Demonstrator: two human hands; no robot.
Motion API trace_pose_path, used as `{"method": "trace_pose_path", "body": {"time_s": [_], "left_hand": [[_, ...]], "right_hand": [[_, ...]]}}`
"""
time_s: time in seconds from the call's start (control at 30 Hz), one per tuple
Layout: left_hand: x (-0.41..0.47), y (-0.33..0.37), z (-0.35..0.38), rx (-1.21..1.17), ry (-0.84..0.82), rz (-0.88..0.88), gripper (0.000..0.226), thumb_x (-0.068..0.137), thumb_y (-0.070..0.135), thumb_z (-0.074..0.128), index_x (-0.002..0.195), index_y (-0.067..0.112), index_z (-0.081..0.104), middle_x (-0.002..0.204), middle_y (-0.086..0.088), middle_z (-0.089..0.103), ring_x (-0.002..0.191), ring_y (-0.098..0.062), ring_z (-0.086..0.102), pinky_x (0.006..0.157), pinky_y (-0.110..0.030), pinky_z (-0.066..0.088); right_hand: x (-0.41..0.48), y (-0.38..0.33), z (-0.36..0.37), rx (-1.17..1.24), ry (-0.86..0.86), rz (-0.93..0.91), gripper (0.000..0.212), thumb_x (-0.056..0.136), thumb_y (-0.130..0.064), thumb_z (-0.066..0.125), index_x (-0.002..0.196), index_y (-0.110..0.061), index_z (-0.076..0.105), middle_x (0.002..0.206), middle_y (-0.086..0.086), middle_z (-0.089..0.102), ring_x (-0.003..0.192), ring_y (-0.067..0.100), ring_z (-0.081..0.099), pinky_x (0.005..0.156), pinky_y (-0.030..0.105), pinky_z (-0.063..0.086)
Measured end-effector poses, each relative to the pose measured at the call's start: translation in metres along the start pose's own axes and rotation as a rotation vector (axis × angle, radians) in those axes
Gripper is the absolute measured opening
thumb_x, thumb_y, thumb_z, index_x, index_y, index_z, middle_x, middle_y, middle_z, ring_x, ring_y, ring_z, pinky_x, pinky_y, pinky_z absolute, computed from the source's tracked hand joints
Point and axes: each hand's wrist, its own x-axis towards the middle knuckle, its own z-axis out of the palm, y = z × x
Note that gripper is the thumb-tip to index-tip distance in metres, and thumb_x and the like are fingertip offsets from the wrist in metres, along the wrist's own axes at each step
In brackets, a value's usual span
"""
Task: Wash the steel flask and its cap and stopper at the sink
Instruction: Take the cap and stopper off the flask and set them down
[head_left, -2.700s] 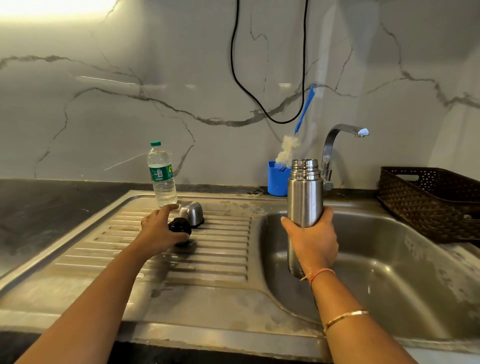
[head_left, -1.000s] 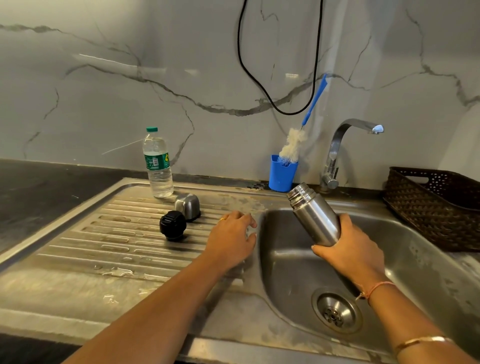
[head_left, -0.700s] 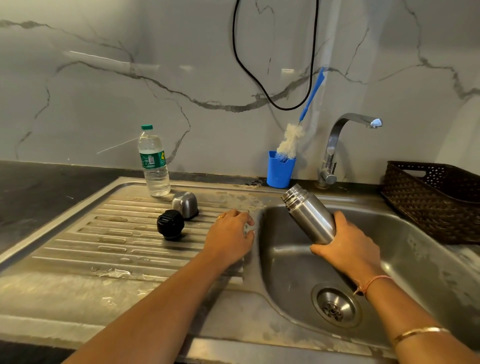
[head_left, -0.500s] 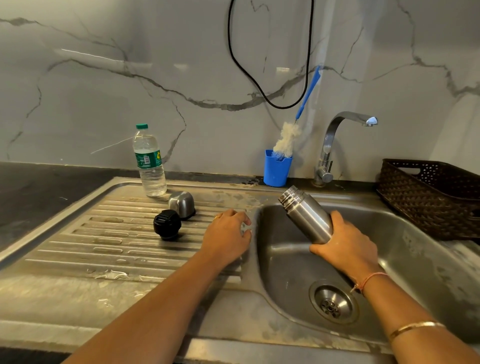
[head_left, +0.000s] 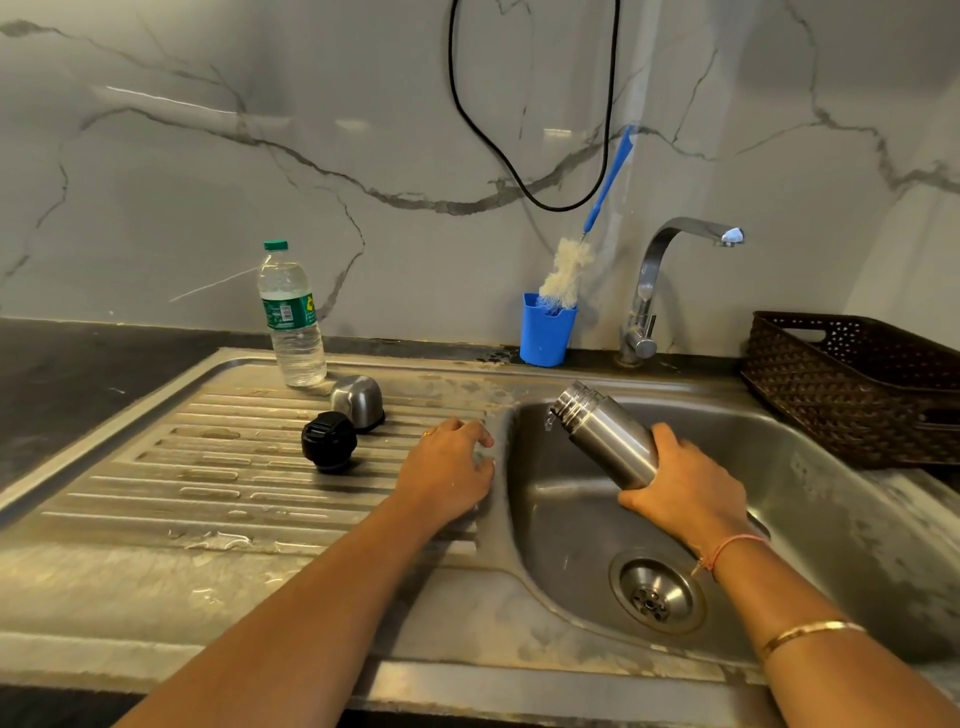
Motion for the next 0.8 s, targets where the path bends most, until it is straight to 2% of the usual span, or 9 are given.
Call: {"method": "trace_pose_path", "body": {"time_s": [0.8], "left_hand": [[-0.0053, 0.0048, 0.0043, -0.031, -0.086, -0.044, 0.04, 0.092, 0.027, 0.058, 0.131, 0.025, 0.05, 0.129, 0.001, 0.049, 0.119, -0.017, 0.046, 0.101, -0.033, 0.04]], "right_hand": [[-0.0023, 0.0062, 0.0059, -0.058, -0.004, 0.002, 0.069, 0.068, -0.047, 0.072, 0.123, -0.024, 0.036, 0.111, 0.005, 0.056, 0.097, 0.027, 0.059, 0.075, 0.035, 0.05]]}}
